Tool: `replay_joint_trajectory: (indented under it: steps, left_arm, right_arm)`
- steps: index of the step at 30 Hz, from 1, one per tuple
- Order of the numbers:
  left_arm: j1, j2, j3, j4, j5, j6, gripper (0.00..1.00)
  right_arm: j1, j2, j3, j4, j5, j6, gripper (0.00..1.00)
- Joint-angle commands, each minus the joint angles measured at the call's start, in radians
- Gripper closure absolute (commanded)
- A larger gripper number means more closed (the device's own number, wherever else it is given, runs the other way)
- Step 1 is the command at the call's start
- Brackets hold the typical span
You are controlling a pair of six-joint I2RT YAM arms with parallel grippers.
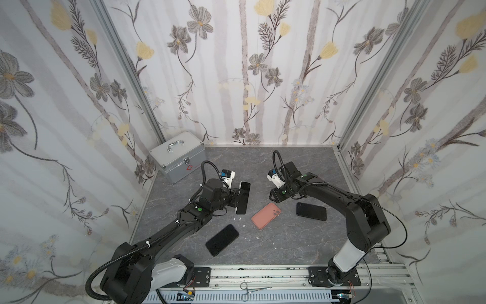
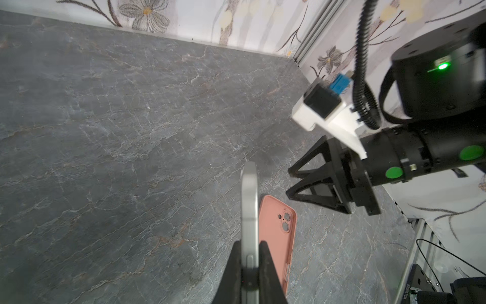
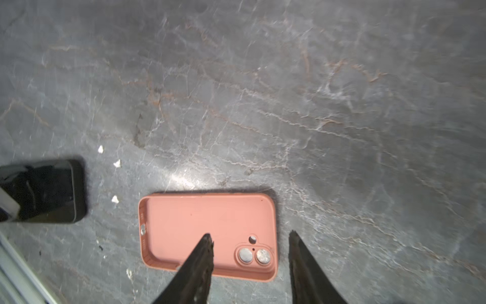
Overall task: Take the phone out of the phone case
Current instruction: Place the phone case at the center of the table, then pick up the phone case from the center of the table.
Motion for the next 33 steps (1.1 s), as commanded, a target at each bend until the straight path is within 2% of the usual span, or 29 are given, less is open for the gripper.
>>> replay_joint_trajectory:
  steps: [1, 3, 6, 10, 15, 22, 33]
  left_arm:
    - [0.0, 0.048, 0.028, 0.025, 0.04, 0.01, 1.0]
    - [0.0, 0.098, 0.047, 0.026, 0.071, 0.036, 1.0]
    - [0.001, 0.172, 0.086, 0.027, 0.125, 0.083, 1.0]
    - [0.002, 0.252, 0.137, 0.026, 0.213, 0.154, 1.0]
    - [0.01, 0.29, 0.156, 0.025, 0.259, 0.201, 1.0]
    - [0.045, 0.285, 0.145, 0.022, 0.283, 0.224, 1.0]
    - [0.087, 0.269, 0.136, 0.015, 0.282, 0.213, 1.0]
  right_arm:
    - [0.035, -0.069, -0.063, 0.142, 0.174, 0.212, 0.55]
    - [0.075, -0.102, -0.095, 0.143, 0.268, 0.325, 0.59]
    - [0.141, -0.145, -0.15, 0.141, 0.338, 0.516, 0.62]
    - [0.231, -0.212, -0.253, 0.209, 0.37, 0.731, 0.59]
    - [0.271, -0.219, -0.332, 0.256, 0.384, 0.905, 0.55]
    - [0.355, -0.148, -0.314, 0.211, 0.39, 1.039, 0.58]
    - [0.375, -0.102, -0.298, 0.161, 0.409, 1.064, 0.57]
